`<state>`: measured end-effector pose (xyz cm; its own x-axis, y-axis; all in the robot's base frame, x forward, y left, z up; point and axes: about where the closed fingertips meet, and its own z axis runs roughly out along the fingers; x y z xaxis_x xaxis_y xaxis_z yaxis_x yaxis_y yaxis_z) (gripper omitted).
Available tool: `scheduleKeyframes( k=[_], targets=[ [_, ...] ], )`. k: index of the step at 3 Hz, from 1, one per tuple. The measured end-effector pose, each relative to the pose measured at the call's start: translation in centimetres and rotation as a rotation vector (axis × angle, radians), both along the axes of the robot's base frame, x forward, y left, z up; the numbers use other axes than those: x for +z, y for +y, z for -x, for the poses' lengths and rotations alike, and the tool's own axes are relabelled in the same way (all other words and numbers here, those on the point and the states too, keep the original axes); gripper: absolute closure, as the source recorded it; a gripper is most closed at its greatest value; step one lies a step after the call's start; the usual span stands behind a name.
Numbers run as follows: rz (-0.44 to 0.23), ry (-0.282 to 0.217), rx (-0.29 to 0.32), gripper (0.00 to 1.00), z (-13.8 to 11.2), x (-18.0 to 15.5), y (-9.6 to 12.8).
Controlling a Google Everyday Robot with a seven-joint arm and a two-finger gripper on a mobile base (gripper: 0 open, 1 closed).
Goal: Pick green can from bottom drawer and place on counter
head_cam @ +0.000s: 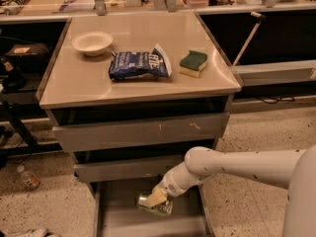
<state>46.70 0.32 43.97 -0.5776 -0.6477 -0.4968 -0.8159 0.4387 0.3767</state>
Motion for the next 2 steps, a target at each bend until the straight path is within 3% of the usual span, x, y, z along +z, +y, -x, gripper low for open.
scheduleKeyframes(
  k=[2],
  targets=[
    [0.094,-0.038,0.04,1.0,1.9,8.3,3.0]
  ],
)
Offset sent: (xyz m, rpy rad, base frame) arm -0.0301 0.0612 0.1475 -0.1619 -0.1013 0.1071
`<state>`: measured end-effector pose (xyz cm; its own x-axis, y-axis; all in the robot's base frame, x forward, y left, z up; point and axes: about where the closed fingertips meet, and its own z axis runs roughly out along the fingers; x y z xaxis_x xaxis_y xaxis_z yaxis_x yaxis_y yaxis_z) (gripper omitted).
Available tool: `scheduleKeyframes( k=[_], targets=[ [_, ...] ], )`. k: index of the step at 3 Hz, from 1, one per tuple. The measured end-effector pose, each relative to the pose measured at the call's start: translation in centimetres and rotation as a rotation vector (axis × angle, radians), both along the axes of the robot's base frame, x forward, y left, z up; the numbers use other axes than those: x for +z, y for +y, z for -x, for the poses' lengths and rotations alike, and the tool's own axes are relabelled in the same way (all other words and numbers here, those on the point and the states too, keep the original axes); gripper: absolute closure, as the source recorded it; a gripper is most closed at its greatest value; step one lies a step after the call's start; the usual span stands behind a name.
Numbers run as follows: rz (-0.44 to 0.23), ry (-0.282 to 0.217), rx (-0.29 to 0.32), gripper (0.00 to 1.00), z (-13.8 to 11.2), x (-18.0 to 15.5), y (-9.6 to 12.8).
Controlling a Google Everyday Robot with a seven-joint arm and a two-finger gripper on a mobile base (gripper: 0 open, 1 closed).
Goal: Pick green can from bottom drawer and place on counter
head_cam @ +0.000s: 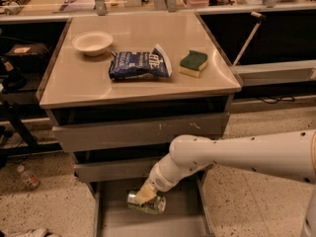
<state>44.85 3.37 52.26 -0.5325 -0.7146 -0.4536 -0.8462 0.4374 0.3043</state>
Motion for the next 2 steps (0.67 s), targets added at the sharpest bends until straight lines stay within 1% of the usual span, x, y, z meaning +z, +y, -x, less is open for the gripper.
scheduleKeyframes(
  k=[1,2],
  targets=[
    [0.006,-0.026,-0.002,1.0,-0.5,1.4,0.1],
    [0.008,-0.037,0.004,1.0,-0.8,2.4,0.3]
  ],
)
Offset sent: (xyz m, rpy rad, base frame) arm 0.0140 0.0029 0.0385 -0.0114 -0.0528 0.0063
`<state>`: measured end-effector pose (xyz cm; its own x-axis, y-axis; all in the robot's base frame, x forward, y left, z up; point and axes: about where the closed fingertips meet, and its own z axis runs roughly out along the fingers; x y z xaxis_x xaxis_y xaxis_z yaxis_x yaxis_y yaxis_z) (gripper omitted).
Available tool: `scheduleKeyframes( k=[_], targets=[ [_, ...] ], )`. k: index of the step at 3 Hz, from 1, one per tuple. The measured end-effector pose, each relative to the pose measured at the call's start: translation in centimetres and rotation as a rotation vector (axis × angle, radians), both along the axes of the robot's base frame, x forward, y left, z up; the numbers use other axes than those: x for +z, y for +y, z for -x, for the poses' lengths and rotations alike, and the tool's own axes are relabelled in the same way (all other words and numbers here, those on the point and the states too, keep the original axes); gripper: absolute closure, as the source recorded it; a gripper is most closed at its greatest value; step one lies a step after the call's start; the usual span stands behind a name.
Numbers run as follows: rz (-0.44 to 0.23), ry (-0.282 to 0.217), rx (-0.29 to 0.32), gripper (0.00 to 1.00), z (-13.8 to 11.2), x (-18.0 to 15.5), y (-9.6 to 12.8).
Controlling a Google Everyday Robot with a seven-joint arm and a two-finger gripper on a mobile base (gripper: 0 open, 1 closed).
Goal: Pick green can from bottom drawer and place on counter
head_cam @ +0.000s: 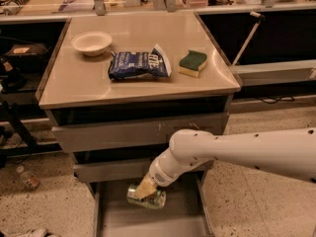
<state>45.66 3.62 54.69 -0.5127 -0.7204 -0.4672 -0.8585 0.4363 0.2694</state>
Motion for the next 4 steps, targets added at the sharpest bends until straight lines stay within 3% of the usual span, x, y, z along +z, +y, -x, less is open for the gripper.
scheduleKeyframes(
  k=[3,4],
  targets=[
    [-0.034,-0.14,0.071,1.0,-2.1,16.1,2.3],
    [-0.056,-0.221,0.115,1.0,-2.2,20.6,4.5]
  ],
)
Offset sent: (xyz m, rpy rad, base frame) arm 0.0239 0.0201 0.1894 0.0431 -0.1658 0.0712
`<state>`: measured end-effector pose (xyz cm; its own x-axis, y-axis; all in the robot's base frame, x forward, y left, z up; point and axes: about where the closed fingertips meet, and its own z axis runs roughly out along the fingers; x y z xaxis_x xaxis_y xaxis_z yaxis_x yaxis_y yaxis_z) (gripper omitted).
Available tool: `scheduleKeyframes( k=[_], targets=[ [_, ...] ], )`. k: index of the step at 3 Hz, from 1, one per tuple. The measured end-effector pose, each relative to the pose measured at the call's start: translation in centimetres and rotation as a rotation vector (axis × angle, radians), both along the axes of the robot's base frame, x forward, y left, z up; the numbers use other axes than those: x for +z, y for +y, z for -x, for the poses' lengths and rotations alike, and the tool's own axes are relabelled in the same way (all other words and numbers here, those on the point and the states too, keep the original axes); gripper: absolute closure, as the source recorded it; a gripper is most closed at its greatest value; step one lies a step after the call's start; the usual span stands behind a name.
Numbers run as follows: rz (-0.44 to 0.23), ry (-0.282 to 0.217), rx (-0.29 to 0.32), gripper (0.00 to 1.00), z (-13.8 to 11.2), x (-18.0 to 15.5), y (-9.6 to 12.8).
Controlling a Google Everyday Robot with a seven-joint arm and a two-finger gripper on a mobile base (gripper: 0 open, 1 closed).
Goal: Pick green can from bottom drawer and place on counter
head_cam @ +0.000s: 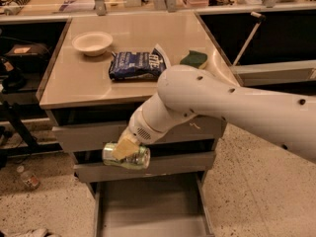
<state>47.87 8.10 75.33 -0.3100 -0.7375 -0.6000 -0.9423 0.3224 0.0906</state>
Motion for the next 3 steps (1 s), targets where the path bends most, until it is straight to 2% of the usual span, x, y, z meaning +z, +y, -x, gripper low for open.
scheduleKeyframes(
  k=[1,2,3],
  targets=[
    [-0.001,-0.004,0.0,1.0,0.0,0.2,0.0],
    [-0.018,-0.068,0.002,1.0,-1.3,4.0,1.0],
    [-0.052,-0.134,0.038,1.0,-3.0,9.3,3.1]
  ],
)
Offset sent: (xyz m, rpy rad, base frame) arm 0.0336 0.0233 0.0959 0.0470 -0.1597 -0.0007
